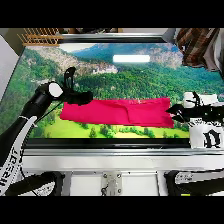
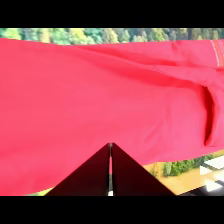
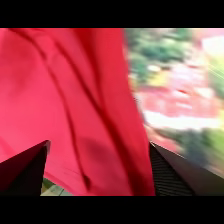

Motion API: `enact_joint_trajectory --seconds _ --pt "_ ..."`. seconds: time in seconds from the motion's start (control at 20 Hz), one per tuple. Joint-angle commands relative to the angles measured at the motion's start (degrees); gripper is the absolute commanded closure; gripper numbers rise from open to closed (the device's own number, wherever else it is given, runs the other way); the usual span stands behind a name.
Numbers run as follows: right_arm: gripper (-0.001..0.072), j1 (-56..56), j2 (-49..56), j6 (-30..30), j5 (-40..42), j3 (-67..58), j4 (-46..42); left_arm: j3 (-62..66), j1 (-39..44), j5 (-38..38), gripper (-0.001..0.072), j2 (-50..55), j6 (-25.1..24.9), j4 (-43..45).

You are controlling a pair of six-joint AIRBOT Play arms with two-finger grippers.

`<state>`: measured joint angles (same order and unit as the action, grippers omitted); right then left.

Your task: Fold the clothes and pants, and hang the long-sleeved shirts on hangers.

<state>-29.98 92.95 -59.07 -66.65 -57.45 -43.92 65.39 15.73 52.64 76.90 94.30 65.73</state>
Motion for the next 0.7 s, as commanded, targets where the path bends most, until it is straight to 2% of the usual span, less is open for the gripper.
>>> enact_joint_trajectory --seconds 0.0,0.1,0.2,0.25,0.35,0.5,0.65 --pt "0.0006 6.1 2.1 0.8 1.8 0.2 4.0 -0.2 1.9 -1.4 0.0701 0.8 1.1 0.1" --pt "0.0021 9.0 2.4 0.8 3.0 0.2 4.3 -0.2 2.0 -1.7 0.0701 0.8 1.1 0.0" --pt "0.0362 10.9 2.4 0.8 4.3 0.2 4.3 -0.2 2.0 -1.9 0.0701 0.8 1.1 0.1" --pt "0.0435 11.3 2.4 0.8 4.5 0.2 4.3 -0.2 2.0 -1.9 0.0701 0.8 1.1 0.1" --pt "0.0693 11.5 2.0 0.8 4.5 0.2 4.0 -0.2 2.0 -2.1 0.0701 0.8 1.1 0.1" --pt "0.0695 10.8 -0.9 -1.8 2.3 -2.0 0.6 -0.2 3.1 -4.7 0.0701 1.0 1.1 0.2" --pt "0.0695 11.5 -4.2 -10.1 -4.9 -10.7 -12.5 0.0 5.2 -7.5 0.0702 4.1 1.1 0.0"
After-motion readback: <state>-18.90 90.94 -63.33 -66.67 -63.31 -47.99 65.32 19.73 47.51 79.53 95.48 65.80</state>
